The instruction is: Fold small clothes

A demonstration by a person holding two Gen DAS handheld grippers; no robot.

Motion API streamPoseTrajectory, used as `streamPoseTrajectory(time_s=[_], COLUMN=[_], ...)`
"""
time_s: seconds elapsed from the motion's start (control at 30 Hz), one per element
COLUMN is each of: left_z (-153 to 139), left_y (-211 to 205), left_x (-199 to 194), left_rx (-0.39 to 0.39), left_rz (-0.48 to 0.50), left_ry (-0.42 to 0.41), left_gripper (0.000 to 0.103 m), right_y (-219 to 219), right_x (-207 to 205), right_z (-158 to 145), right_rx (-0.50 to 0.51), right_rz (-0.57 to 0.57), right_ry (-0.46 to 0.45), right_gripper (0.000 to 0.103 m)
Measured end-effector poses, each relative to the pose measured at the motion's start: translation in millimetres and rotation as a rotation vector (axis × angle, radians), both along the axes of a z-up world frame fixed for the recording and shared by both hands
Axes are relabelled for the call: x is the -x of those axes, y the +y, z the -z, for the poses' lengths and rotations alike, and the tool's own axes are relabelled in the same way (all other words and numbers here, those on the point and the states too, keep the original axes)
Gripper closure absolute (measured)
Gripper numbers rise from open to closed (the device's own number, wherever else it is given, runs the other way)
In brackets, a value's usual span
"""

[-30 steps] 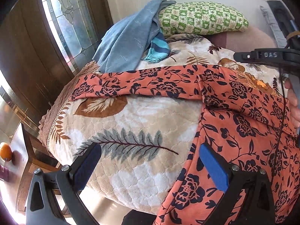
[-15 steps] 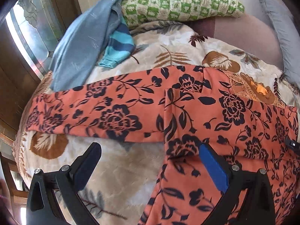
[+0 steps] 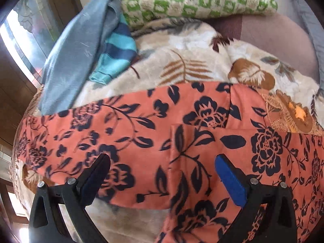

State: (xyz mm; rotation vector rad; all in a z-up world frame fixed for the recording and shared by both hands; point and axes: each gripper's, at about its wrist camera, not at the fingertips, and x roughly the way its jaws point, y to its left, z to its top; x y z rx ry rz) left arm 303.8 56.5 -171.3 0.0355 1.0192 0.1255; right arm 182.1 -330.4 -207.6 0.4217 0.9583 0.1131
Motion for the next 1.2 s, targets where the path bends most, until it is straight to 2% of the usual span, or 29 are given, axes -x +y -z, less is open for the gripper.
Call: streamPoseTrajectory(time_s=[0.1,0.23,0.37,0.47,0.57,0.67,0.77,0.8,0.83,0.9,1.0,1.07,1.13,1.2], left_z=[-30.7,-45.3,-27.5,-6.1,9.8,17.0,26.0,29.4,32.6,37.3,40.7,42.5,46.8,47.5], left_y=[51.3,156.0,250.5,299.4,326.3,340.7,348.0,350.1,351.4,352.9,355.3,356.9,357.9,355.5], left_x=[33.9,68.5,100.0,114.5,115.7,110.0,96.9,90.9,86.9,81.6,78.6,77.0,75.1,75.3], left_rx=[0.025,0.137,0.293,0.480,0.620,0.695,0.779,0.812,0.841,0.857,0.863,0.873,0.882,0.861], left_rz=[-0.061,-0.256,-0.516,-0.662,-0.752,-0.809,-0.820,-0.819,-0.818,-0.822,-0.827,-0.820,-0.821,-0.816], left_ry=[-0.085,-0.096,-0.049,-0.035,-0.052,-0.086,-0.099,-0.102,-0.110,-0.113,-0.164,-0.196,-0.215,-0.228], left_gripper=[0.000,0.000,0.000,0.000,0.000,0.003,0.026,0.040,0.049,0.050,0.051,0.061,0.077,0.085], right_y=[26.6,60.2,83.8,95.7,102.7,106.9,108.6,108.7,109.1,110.5,114.8,118.9,122.0,123.9], right_x=[4.8,5.4,5.8,4.4,1.2,-1.3,-5.0,-6.1,-6.8,-8.4,-9.2,-9.6,-10.0,-10.6], right_z=[-3.8,2.5,7.0,9.3,11.5,16.4,23.2,24.9,25.8,26.5,26.8,27.5,28.9,29.6], right_rx=[-0.011,-0.017,-0.012,-0.001,0.000,0.027,0.039,0.036,0.034,0.033,0.035,0.042,0.051,0.054], right_rz=[-0.085,-0.194,-0.249,-0.269,-0.284,-0.297,-0.301,-0.302,-0.303,-0.310,-0.323,-0.333,-0.339,-0.345], right_ry=[-0.050,-0.051,-0.053,-0.046,-0.044,-0.038,-0.019,-0.014,-0.012,-0.012,-0.014,-0.015,-0.016,-0.016], right_gripper=[0.085,0.085,0.085,0.085,0.085,0.085,0.085,0.085,0.085,0.085,0.085,0.085,0.085,0.085])
